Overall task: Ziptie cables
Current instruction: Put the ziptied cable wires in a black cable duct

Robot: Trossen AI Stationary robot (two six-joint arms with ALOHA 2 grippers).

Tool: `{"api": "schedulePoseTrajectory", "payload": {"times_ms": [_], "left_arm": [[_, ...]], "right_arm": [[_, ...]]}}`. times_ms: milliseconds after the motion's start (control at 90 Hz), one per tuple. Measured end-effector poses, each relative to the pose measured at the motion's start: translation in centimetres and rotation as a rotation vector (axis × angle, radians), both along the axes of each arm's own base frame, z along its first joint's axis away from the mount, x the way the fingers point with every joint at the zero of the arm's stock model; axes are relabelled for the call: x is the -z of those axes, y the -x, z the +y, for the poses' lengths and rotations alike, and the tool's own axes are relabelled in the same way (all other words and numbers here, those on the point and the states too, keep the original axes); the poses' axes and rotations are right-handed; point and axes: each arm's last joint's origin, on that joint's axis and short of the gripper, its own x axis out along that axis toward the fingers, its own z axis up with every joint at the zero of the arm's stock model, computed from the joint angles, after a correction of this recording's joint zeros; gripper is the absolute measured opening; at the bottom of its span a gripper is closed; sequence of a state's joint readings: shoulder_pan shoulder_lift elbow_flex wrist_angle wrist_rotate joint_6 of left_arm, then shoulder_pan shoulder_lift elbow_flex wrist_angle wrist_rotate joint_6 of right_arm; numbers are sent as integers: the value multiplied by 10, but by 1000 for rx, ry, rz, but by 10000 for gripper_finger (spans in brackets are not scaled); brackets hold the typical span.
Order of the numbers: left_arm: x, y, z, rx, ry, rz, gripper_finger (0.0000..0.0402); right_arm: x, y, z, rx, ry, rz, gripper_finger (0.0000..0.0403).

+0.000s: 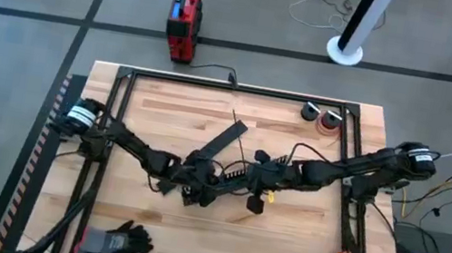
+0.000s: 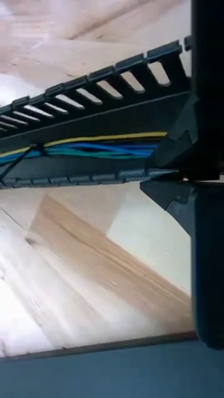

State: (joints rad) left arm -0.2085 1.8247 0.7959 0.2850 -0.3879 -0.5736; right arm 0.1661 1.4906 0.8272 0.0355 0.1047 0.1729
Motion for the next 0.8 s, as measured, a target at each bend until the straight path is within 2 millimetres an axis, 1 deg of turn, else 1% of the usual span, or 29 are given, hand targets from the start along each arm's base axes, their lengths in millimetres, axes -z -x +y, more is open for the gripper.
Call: {"api": "schedulePoseTrajectory", "payload": {"times_ms": [122, 278, 433, 600, 722, 800], "left_arm": [[-2, 6, 1, 40, -67, 72, 0], [-15, 19, 4, 119, -164, 179, 0], [-25, 30, 6, 162, -207, 238, 3], [-26, 32, 7, 173, -222, 259, 24], [-26, 31, 7, 207, -259, 269, 45], [-28, 31, 8, 226, -281, 268, 60]], "right_arm": [[0, 0, 0, 1, -1, 0, 0], [0, 0, 0, 1, 0, 1, 0], [0, 1, -1, 28, 22, 5, 0], [0, 3, -3, 52, 40, 55, 0], [6, 1, -4, 43, 58, 75, 0], [10, -1, -9, 40, 85, 85, 0]]}}
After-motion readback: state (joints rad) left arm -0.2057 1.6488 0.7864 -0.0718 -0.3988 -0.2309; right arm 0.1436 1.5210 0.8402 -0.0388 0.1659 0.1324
